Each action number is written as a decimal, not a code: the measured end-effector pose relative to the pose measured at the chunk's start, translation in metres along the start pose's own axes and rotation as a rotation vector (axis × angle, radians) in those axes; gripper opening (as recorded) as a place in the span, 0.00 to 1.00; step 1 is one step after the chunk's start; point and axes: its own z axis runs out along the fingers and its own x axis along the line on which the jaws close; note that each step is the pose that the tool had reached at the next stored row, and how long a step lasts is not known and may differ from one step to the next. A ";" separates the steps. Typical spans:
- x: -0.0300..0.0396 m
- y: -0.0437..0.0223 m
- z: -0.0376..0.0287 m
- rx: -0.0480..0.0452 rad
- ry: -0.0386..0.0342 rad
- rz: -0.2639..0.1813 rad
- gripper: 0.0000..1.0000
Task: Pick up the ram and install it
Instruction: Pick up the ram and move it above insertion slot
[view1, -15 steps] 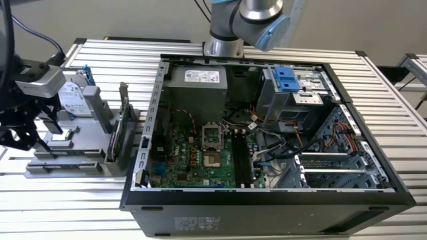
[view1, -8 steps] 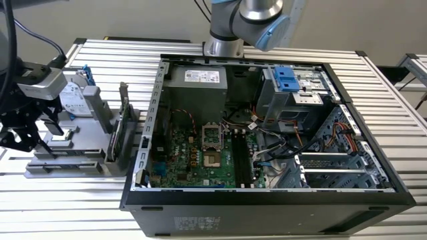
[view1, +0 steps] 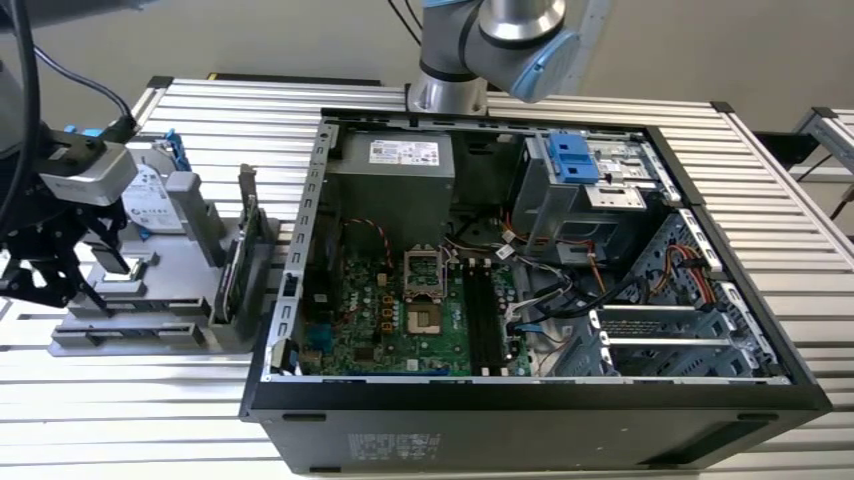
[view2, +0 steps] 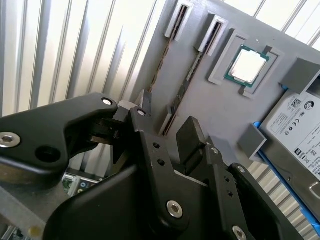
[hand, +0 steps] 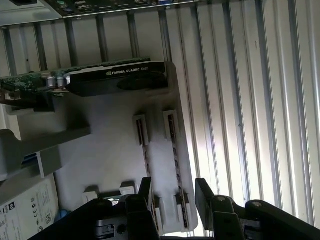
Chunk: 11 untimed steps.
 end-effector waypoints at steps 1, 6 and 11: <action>0.0000 0.0000 0.0009 0.0000 0.0000 -0.001 1.00; -0.0003 -0.0002 0.0057 0.0007 -0.0001 -0.005 1.00; -0.0007 -0.0015 0.0097 0.0008 -0.0002 -0.007 1.00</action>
